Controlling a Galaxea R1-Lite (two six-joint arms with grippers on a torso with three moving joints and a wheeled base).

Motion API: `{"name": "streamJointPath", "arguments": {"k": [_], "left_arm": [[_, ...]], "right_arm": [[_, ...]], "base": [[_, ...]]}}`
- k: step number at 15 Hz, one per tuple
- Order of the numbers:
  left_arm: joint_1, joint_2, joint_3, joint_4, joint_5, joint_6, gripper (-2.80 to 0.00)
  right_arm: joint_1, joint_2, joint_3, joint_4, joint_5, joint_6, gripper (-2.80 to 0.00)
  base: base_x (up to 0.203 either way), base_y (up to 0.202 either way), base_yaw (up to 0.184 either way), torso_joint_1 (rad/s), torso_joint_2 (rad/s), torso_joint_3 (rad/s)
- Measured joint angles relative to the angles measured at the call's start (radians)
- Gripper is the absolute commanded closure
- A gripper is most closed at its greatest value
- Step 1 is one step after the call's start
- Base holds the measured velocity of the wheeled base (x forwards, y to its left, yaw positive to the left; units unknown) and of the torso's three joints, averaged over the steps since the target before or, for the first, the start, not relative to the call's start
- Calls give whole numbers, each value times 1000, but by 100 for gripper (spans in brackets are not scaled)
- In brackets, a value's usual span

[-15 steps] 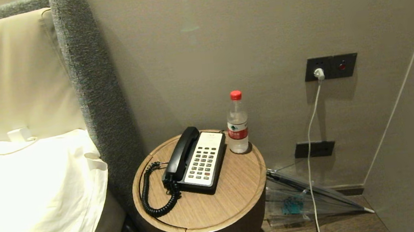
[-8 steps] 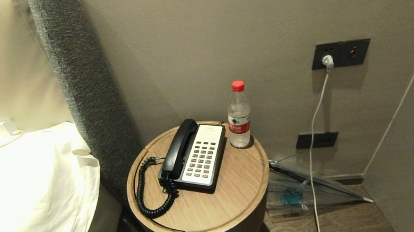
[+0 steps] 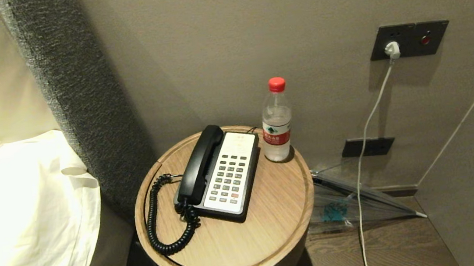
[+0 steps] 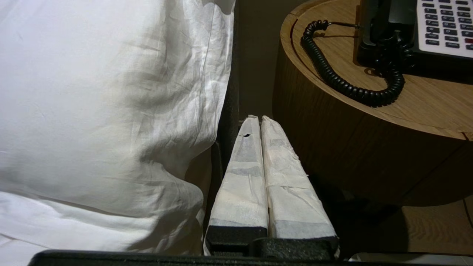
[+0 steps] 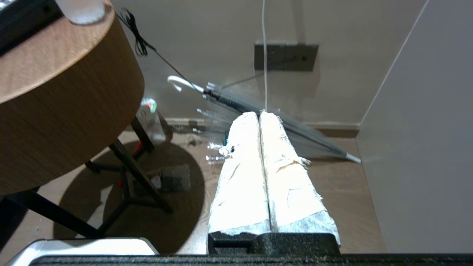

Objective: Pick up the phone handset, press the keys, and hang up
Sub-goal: Pick up the desk phone handset

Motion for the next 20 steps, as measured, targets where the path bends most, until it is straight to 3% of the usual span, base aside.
{"name": "streamJointPath", "arguments": {"k": [15, 20], "left_arm": [[0, 0, 0, 0, 0, 0, 0], [0, 0, 0, 0, 0, -2, 0]], "right_arm": [[0, 0, 0, 0, 0, 0, 0], [0, 0, 0, 0, 0, 0, 0]], "base": [[0, 0, 0, 2, 4, -195], [0, 0, 0, 1, 4, -40]]}}
